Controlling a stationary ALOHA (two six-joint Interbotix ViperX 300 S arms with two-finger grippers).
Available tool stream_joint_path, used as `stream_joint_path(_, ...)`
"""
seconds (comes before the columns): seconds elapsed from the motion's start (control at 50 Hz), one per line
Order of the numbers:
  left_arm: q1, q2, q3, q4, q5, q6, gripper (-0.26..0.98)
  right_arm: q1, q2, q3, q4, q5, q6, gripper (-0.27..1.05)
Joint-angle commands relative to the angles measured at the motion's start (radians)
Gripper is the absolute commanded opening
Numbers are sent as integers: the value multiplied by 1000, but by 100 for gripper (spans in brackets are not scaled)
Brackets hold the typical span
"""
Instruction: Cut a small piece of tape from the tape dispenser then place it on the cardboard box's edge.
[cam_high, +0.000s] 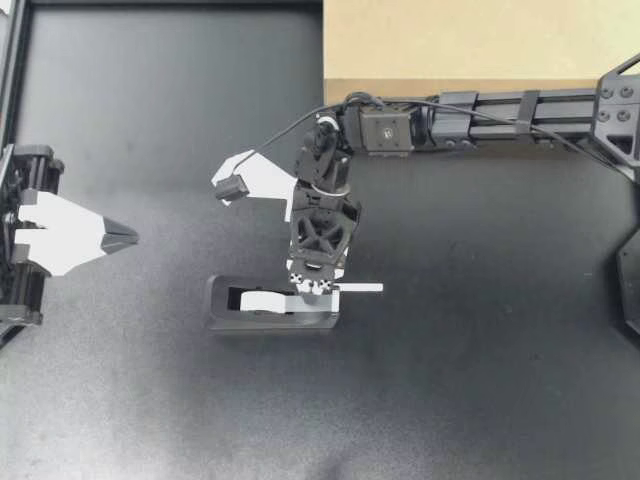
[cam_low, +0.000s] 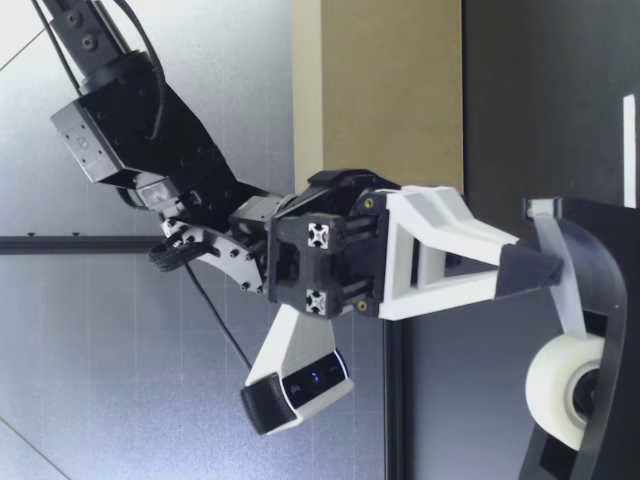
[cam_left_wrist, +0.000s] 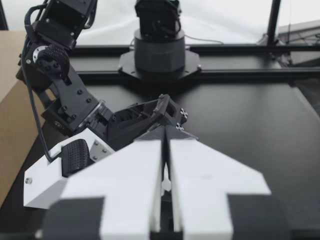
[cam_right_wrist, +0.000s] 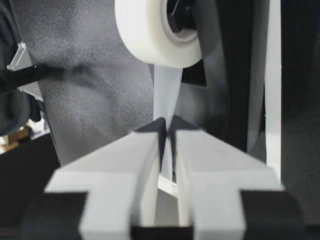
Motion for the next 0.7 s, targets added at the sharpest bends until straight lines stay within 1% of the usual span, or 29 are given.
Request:
stream_joint_path(0.0, -2, 6, -11, -2, -11, 2, -12, 3, -55, -21, 6, 5, 3, 5)
stream_joint_path(0.08, -2, 6, -11, 0, -11, 3, -12, 3, -61, -21, 6, 3, 3, -1)
stream_joint_path(0.16, -2, 6, -11, 0, -9, 3, -12, 3, -64, -21, 6, 3, 3, -4)
stream_joint_path(0.42, -2, 6, -11, 0, -11, 3, -12, 3, -97, -26, 25, 6, 6, -4)
stream_joint_path(0.52, -2, 6, -11, 0, -11, 3, -12, 3, -112, -8, 23, 12, 8, -5)
stream_joint_path(0.68, -2, 6, -11, 0, -11, 3, -12, 3, -146, 55, 20, 9, 5, -5)
